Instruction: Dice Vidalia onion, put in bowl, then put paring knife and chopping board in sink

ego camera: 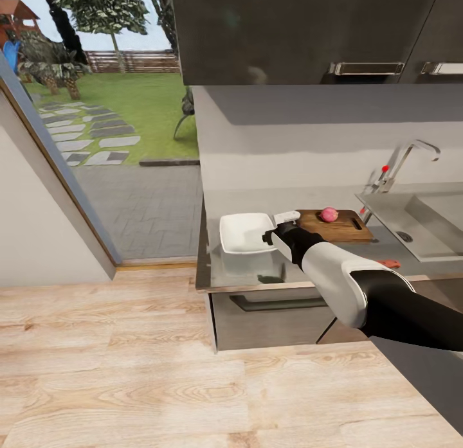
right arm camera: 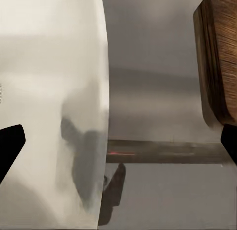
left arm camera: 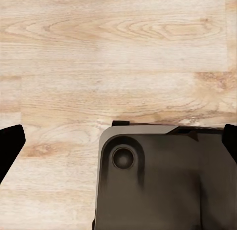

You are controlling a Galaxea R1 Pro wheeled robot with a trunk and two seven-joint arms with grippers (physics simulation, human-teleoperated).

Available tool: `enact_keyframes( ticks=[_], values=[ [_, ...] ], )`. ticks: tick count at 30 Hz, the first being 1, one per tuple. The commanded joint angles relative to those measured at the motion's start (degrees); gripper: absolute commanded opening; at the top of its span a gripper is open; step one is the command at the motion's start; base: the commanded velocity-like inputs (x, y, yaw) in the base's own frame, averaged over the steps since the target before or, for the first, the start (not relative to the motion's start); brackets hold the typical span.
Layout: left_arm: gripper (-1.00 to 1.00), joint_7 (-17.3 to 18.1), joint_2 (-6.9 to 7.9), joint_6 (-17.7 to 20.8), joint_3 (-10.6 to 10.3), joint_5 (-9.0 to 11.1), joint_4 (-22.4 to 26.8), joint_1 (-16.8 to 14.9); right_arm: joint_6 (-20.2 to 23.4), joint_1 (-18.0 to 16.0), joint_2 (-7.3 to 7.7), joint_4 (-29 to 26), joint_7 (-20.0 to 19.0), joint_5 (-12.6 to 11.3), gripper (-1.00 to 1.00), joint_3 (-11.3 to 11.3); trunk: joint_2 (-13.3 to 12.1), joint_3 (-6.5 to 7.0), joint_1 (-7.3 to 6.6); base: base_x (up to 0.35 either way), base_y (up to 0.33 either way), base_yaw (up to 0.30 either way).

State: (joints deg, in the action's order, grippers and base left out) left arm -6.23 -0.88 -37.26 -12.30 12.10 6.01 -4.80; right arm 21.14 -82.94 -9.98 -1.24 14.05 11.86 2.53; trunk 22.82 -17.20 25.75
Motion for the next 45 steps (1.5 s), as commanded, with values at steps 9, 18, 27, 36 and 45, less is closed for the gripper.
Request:
enact_keyframes(
  ticks=[9,18,27,36,45],
  values=[
    [1.00,-0.4,0.00,-0.2,-0.5,0.3,-0.1,0.0,0.4,0.0,-0.02,-0.1,0.1,0.5,1.00,0.3,0.1,-0.10,0.03,0.000,0.000,0.000],
    [1.00,-0.4,0.02,-0.2,-0.5,0.3,-0.1,0.0,0.4,0.0,-0.02,-2.9,0.1,0.5,1.00,0.5,0.1,-0.10,0.03,0.000,0.000,0.000],
    [1.00,-0.4,0.01,-0.2,-0.5,0.3,-0.1,0.0,7.7,0.0,-0.02,-19.5,0.0,0.1,1.00,0.4,0.1,-0.10,0.03,-0.167,0.000,0.000],
    [1.00,-0.4,0.02,-0.2,-0.5,0.3,-0.1,0.0,7.1,0.4,-0.02,-22.3,-5.1,-0.4,1.00,0.3,0.1,-0.10,0.03,-0.319,0.000,0.000],
    [1.00,-0.4,0.16,-0.2,-0.5,0.3,-0.1,0.0,-7.5,5.8,-0.02,-22.6,-8.8,-0.3,1.00,0.4,0.1,-0.10,0.03,-0.045,0.000,0.000]
  ],
)
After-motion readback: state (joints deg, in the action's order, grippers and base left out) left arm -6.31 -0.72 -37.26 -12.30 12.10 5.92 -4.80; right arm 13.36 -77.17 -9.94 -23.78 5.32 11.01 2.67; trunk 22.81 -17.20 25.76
